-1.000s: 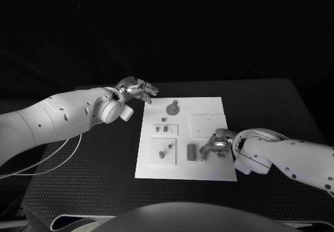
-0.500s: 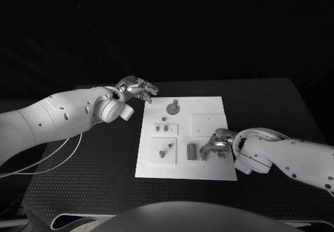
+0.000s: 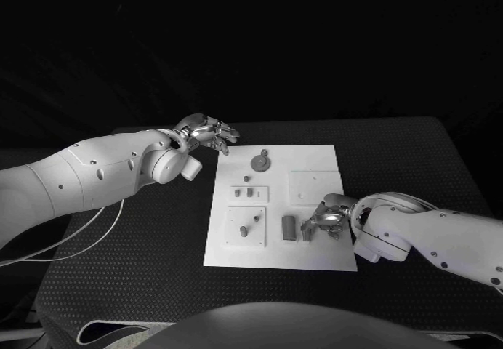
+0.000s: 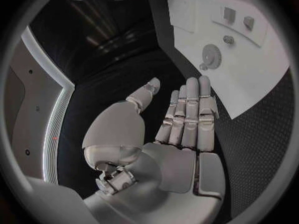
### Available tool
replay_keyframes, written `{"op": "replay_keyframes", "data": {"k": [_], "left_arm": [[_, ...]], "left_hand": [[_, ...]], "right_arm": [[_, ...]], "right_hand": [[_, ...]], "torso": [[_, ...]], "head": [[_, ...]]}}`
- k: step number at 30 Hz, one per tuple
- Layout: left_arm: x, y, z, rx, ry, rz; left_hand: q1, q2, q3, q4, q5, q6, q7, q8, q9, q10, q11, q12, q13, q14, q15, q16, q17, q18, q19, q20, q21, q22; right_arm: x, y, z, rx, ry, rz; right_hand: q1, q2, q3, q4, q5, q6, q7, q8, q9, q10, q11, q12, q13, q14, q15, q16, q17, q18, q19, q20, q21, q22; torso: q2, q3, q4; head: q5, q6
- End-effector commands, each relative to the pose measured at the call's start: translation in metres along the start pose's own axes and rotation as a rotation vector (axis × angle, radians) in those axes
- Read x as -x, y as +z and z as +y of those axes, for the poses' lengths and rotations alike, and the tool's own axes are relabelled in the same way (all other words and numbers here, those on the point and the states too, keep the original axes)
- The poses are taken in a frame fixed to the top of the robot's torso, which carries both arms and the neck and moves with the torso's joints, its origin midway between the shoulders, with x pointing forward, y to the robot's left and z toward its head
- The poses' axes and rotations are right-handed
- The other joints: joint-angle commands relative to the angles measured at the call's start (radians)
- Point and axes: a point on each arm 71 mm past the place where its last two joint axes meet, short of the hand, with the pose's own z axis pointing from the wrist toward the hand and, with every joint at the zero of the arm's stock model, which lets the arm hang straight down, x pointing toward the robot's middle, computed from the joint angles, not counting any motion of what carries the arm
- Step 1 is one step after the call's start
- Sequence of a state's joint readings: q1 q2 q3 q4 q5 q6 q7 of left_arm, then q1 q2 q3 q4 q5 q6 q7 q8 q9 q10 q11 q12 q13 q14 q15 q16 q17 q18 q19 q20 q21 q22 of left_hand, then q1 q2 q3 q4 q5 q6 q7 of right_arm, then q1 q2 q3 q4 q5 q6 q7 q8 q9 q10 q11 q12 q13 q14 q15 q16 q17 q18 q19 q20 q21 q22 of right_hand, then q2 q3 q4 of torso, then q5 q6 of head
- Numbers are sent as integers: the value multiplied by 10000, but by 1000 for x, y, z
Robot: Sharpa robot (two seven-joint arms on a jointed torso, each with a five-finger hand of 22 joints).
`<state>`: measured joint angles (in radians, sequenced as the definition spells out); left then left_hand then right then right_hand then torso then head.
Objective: Assemble the parts on the task board
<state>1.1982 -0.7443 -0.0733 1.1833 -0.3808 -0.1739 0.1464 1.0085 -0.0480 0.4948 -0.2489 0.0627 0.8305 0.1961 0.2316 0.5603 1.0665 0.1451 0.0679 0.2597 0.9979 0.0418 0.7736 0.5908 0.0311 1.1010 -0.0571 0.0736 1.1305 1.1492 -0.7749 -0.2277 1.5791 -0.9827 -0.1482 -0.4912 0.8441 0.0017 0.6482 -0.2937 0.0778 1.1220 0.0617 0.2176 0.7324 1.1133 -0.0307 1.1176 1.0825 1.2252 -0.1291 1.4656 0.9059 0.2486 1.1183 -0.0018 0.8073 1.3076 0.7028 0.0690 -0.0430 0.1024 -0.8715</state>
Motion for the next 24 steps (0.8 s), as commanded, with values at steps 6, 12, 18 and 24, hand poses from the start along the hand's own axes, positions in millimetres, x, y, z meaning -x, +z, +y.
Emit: {"op": "replay_keyframes", "data": {"k": [6, 12, 18, 24], "left_arm": [[-2, 0, -2, -92, 2, 113], [-2, 1, -2, -93, 2, 115], [-2, 1, -2, -85, 2, 112], [-2, 1, -2, -84, -2, 141]], "left_hand": [[-88, -42, -11, 74, -9, -77, 3, 61, -6, -31, 39, 15, -11, 48, -6, -30, 13, 212, 27, -6, -34, 11], [-90, -44, -12, 76, -10, -79, 4, 61, -7, -32, 39, 14, -11, 47, -5, -31, 16, 212, 26, -6, -34, 12], [-91, -45, -12, 78, -10, -80, 4, 61, -7, -32, 39, 14, -11, 47, -5, -33, 19, 212, 26, -6, -34, 13], [-90, -46, -12, 79, -10, -81, 5, 61, -8, -33, 40, 14, -12, 47, -5, -35, 21, 212, 26, -6, -34, 13]], "right_arm": [[-6, 1, 2, 111, -365, 144], [-7, 2, 3, 123, -441, 193], [-8, 2, 4, 137, -574, 317], [-7, 3, 4, 207, -578, 326]], "right_hand": [[188, 305, -18, 16, 18, 9, 69, -26, -20, 179, -87, -65, -10, 13, -60, -67, -25, 132, 20, -1, -13, 176], [143, 211, -35, 20, 15, -28, 85, -56, -52, 150, -73, -87, -10, -8, -56, -86, -34, 132, 4, 9, -34, 174], [-34, -197, -77, 84, 20, -137, 141, -136, -138, 35, -19, -152, -11, -94, -29, -151, -60, 132, -37, 55, -115, 157], [-395, -822, -2, 461, 25, -211, 177, -187, -218, -51, 19, -203, -16, -147, -1, -193, -80, 132, -6, 86, -210, 138]], "torso": [[3, 1, -9], [1, 1, -2], [3, -2, -1], [3, 2, -5]], "head": [[7, -7], [3, 8], [4, 0], [10, -2]]}}
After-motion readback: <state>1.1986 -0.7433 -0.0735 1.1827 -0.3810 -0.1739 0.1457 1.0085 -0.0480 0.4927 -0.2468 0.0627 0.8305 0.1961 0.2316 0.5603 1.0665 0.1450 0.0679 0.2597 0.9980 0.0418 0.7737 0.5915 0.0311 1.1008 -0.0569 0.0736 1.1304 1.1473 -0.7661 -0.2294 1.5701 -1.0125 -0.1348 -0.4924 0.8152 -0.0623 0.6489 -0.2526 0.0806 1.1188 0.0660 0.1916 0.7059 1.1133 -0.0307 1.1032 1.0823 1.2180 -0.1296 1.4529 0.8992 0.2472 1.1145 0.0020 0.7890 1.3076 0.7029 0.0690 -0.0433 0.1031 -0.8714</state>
